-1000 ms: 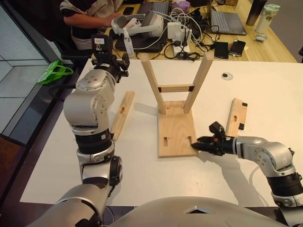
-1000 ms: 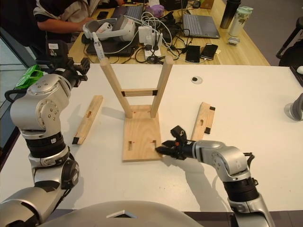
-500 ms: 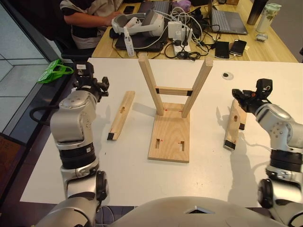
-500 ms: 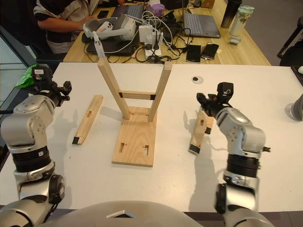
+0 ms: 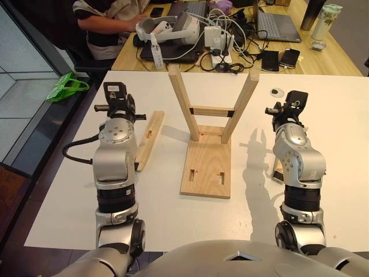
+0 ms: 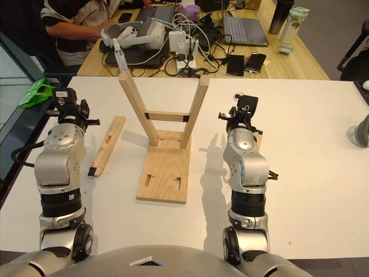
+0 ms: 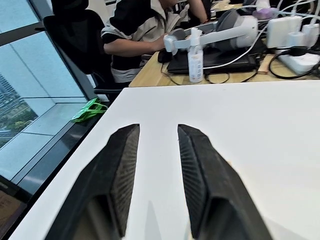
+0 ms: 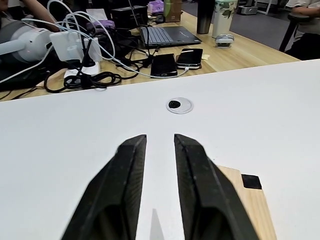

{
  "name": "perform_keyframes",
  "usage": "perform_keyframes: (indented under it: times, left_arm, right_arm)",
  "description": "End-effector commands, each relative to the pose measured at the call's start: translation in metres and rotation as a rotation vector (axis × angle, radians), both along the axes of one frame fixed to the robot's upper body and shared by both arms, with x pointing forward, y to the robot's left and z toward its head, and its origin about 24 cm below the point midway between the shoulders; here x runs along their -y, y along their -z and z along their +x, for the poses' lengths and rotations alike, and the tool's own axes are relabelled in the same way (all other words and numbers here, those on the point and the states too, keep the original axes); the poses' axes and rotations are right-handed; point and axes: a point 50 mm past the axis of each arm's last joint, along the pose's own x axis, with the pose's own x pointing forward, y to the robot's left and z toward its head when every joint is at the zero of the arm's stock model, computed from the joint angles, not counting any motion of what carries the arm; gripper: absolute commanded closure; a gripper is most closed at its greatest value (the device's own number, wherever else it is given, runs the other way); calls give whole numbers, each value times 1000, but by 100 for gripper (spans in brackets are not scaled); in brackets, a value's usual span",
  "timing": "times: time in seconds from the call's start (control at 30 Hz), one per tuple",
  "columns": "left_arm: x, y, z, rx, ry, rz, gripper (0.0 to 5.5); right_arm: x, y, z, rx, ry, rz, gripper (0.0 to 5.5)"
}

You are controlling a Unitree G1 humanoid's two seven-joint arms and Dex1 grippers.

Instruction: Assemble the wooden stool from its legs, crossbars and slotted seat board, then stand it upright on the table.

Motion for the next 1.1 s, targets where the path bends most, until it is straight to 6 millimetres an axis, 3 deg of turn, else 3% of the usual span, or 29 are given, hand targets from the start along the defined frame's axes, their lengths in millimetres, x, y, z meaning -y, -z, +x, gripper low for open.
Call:
perform_keyframes:
  times: [0.03, 0.1, 0.17, 0.2, 0.27, 0.67, 0.77, 0.9, 0.97, 1.1]
  left_arm:
    - [25, -6, 11, 20, 84, -83, 409]
    - [74, -21, 20, 43, 324, -225, 409]
    - [127, -39, 14, 45, 632, -346, 409]
    - [145, -45, 5, 36, 763, -374, 409]
    - [156, -50, -6, 14, 876, -375, 409]
    - [96, -19, 9, -122, 603, -186, 409]
    - [68, -6, 3, -193, 569, -75, 409]
    - [38, -13, -10, -197, 662, -56, 374]
    - [31, -19, -16, -198, 721, -87, 336]
    - [24, -15, -48, -315, 955, -156, 273]
  right_arm:
    - [-27, -3, 1, 22, -115, 76, 445]
    - [-60, -18, -1, 98, -316, 248, 445]
    - [-85, -35, -7, 164, -492, 381, 445]
    - [-93, -39, -10, 178, -549, 406, 445]
    - [-94, -39, -11, 174, -573, 408, 445]
    - [-77, -33, -6, 166, -532, 301, 445]
    - [-49, -19, -8, 92, -584, 184, 445]
    - [2, -3, -16, -69, -646, 85, 407]
    - [17, 5, -24, -166, -711, 43, 366]
    - [16, 12, -62, -346, -979, 115, 296]
